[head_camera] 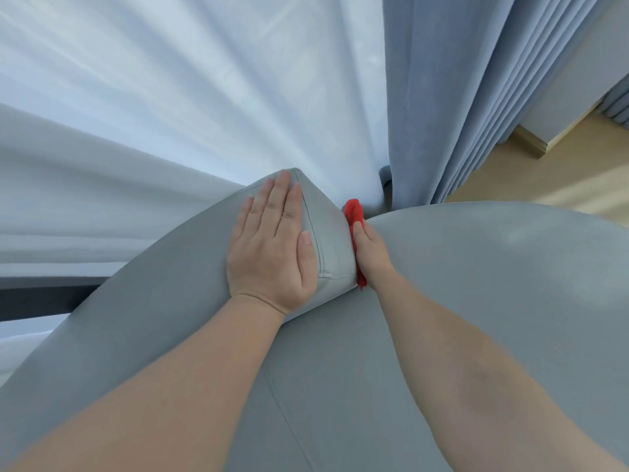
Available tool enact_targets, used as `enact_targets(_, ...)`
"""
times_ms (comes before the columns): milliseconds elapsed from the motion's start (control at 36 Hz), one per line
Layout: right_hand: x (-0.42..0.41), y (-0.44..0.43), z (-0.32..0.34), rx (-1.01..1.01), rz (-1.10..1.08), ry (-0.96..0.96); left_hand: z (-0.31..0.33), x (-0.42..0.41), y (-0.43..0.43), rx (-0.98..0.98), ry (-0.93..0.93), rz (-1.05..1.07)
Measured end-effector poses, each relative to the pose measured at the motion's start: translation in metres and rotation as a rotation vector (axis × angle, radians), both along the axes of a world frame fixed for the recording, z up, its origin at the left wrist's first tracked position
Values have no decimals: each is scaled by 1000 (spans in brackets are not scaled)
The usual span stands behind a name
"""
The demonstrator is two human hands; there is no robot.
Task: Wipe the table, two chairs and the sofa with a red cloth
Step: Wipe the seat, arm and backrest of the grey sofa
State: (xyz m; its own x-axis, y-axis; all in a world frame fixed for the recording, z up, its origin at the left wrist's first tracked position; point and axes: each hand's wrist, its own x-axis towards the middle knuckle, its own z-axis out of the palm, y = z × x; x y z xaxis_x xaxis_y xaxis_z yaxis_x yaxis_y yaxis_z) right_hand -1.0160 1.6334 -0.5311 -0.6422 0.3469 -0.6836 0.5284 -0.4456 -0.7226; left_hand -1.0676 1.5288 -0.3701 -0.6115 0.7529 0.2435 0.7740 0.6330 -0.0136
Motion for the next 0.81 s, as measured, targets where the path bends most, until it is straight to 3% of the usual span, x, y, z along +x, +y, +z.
enact_targets(194,-2,-4,-8,-59,-123,1,-1,-1,-1,12,15,-7)
enact_targets(361,7,-6,22,2,-81,109,-1,0,-1,8,3,2)
enact_targets(583,9,-6,95,158,-72,602,1,1,-1,-4,-22,19)
enact_targets(806,3,3,149,446,153,577,12,9,-5,149,-143,81)
